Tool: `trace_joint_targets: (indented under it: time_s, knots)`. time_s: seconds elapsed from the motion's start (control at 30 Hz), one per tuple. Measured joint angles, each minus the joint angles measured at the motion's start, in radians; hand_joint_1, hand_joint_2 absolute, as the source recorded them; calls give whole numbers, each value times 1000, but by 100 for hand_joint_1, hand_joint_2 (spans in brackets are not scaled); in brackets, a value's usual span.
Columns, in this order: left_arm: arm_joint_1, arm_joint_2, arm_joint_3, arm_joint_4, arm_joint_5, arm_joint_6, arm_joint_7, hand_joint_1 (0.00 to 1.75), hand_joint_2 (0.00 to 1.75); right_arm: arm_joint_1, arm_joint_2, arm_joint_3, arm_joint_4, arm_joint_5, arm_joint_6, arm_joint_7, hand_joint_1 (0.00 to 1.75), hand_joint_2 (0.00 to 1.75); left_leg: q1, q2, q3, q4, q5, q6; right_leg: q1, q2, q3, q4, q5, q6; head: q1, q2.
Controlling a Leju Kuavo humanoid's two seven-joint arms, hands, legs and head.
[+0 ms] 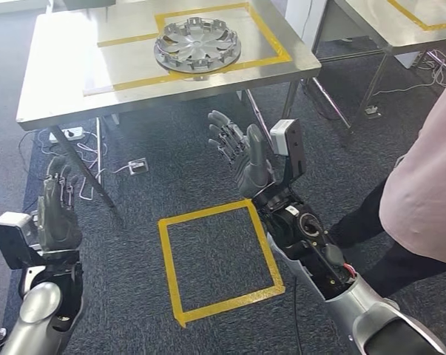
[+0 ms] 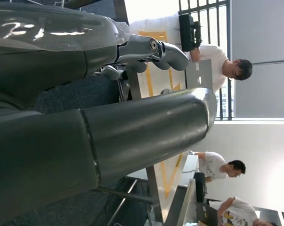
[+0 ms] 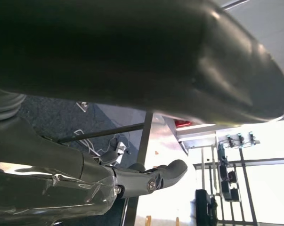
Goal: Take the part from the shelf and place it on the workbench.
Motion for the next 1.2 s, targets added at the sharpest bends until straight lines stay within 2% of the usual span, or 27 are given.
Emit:
trace_joint_targets:
  time_s: [0.07, 0.17, 0.23, 0.3, 0.33, 0.37, 0.4, 0.43, 0.47, 0.5, 0.53, 0.57, 0.6, 0.63, 0.67, 0.73, 0.77, 0.8, 0.83, 0.9, 0.97, 1.03, 1.07, 1.1, 1.13, 1.17, 1.2]
  knots:
    - [-1, 0, 0, 0, 0, 0, 0, 0, 0, 0, 0, 0, 0, 0, 0, 0, 0, 0, -1, 0, 15, -20, -7, 1, 1, 0, -2, 1, 1, 1, 0, 0]
    - [-2, 0, 0, -1, 0, 0, 0, 0, 0, -1, 0, 0, 0, 0, 0, 0, 0, 0, -6, -1, 54, -80, -30, 5, 5, 1, -10, 4, 4, 6, 0, 0]
    - [-2, 0, 0, -2, 0, 0, 0, 0, 0, -1, 0, 0, 0, 0, 0, -1, 0, 0, -10, -1, 59, -104, -33, 14, 4, 0, -13, 4, 14, 14, 3, 0]
    - [-2, 0, 0, -3, 0, 0, 0, 0, 0, 0, 0, 2, 0, 0, 0, -1, 0, 0, -10, 0, 53, -112, -25, 29, 1, 1, -19, 6, 19, 25, 6, 0]
    - [-2, 0, 0, -3, 0, 0, 0, 0, 0, 1, 0, 2, 1, 0, 0, -1, 0, 0, -9, 2, 43, -115, -15, 40, 0, 3, -46, 74, -24, 33, 11, 0]
    - [0, 0, 0, -3, 0, 1, 0, 0, 0, 4, 0, 3, 2, 0, 0, 0, 0, 0, -7, 3, 27, -117, 1, 46, -2, 4, -47, 122, -59, 39, 19, 0]
    - [2, 0, 0, -4, 1, 4, 2, 0, 0, 7, 0, 3, 4, 0, 0, 3, 0, 0, -7, 6, 9, -118, 21, 43, -1, 6, -24, 123, -84, 37, 29, 0]
    - [3, 0, 0, -6, 2, 8, 4, 0, 0, 8, 0, 4, 5, 0, 0, 6, 0, 0, -7, 7, -14, -103, 26, 33, -1, 9, 1, 117, -98, 29, 36, 0]
    - [5, 0, 0, -8, 3, 12, 5, 0, 0, 9, 0, 4, 6, -1, 1, 9, 0, 0, -7, 8, -39, -70, 14, 19, -2, 11, 46, 47, -71, 15, 36, 0]
    - [4, 0, 0, -10, 3, 16, 7, 0, 0, 8, 0, 4, 5, -1, 2, 12, 0, 0, -8, 9, -66, -17, -15, 6, -1, 14, 65, -3, -52, -1, 30, 0]
    - [4, 0, 0, -10, 3, 19, 7, 0, 0, 7, 0, 4, 6, -1, 3, 13, 0, 0, -7, 9, -97, 55, -58, 1, -2, 17, 57, -6, -43, -8, 21, 0]
    - [5, 0, -1, -10, 2, 20, 7, 0, 0, 8, 0, 4, 6, -2, 3, 13, 0, 0, -7, 9, -126, 123, -91, 0, -1, 20, 49, -5, -38, -10, 15, 0]
    - [7, 0, -1, -10, 1, 21, 8, 0, 0, 8, 0, 5, 8, -2, 3, 14, 0, 0, -7, 9, -143, 168, -108, -1, -1, 25, 41, -4, -33, -11, 10, 0]
    - [8, 0, -1, -10, 0, 21, 8, 0, 0, 9, 0, 5, 9, -2, 4, 14, 0, 0, -7, 8, -142, 179, -106, -1, 0, 31, 35, -4, -29, -10, 7, 0]
    - [8, 0, -1, -10, 0, 22, 9, 0, 0, 9, 0, 5, 10, -2, 3, 14, 0, 0, -7, 6, -119, 147, -85, 2, 0, 38, 30, -3, -25, -9, 5, 0]
    - [8, 1, -1, -10, 0, 22, 10, 0, 0, 9, 0, 5, 11, -2, 4, 14, 0, 0, -7, -20, -36, 9, -30, 12, 1, 51, 25, -1, -21, -4, 2, 0]
    - [7, 1, -1, -11, -1, 22, 10, 0, 0, 8, 0, 5, 11, -2, 4, 14, 0, 0, -7, -35, -1, -54, -13, 17, 1, 58, 22, 2, -19, -1, 1, 0]
    - [7, 1, -1, -12, -1, 22, 10, 0, 0, 7, 0, 5, 11, -2, 4, 15, 0, 0, -8, -47, 19, -92, -6, 22, 1, 65, 18, 3, -17, 3, 1, 0]
    - [7, 0, -1, -13, -1, 22, 10, 0, 0, 7, 0, 5, 11, -2, 5, 15, 0, 0, -9, -50, 25, -106, -7, 26, 1, 71, 13, 3, -14, 9, 1, 0]
    - [7, 0, -1, -15, -1, 22, 10, 0, 0, 8, 0, 5, 11, -2, 5, 16, 0, 0, -8, -35, 25, -111, -2, 35, -1, 82, 8, 2, -9, 20, 2, 0]
    - [5, -1, -1, -16, -2, 22, 10, 0, 0, 7, 0, 5, 11, -2, 5, 16, 0, 0, -3, -17, 26, -118, 4, 47, 0, 63, -8, 32, -32, 30, 8, 0]
    - [5, -1, -1, -17, -2, 21, 10, 0, 0, 7, 0, 5, 11, -3, 6, 16, 0, 0, -3, 2, 25, -120, 7, 54, 0, 30, -60, 154, -101, 38, 21, 0]
    - [6, -1, -1, -17, -2, 21, 10, 0, 0, 9, 0, 5, 11, -3, 6, 16, 0, 0, -4, 12, 24, -120, 7, 56, -2, 23, -92, 230, -134, 42, 26, 0]
    - [7, -1, -1, -17, -2, 21, 10, 0, 0, 11, 0, 5, 11, -5, 6, 17, 0, 0, -4, 22, 23, -119, 8, 56, -3, 19, -117, 292, -155, 45, 30, 0]
    - [8, -1, -1, -17, -2, 21, 10, 0, 0, 12, 0, 5, 12, -7, 6, 17, 0, 0, -4, 32, 22, -119, 8, 56, -4, 17, -122, 311, -154, 47, 33, 0]
    - [8, -1, -1, -17, -2, 21, 10, 0, 0, 12, 0, 5, 12, -10, 6, 17, 0, 0, -4, 40, 22, -118, 7, 55, -5, 14, -107, 287, -134, 48, 37, 0]
    - [8, -1, -1, -17, -3, 21, 10, 0, 0, 12, 0, 5, 12, -13, 7, 17, 0, 0, -4, 48, 23, -116, 6, 54, -6, 7, -73, 226, -100, 48, 40, 0]
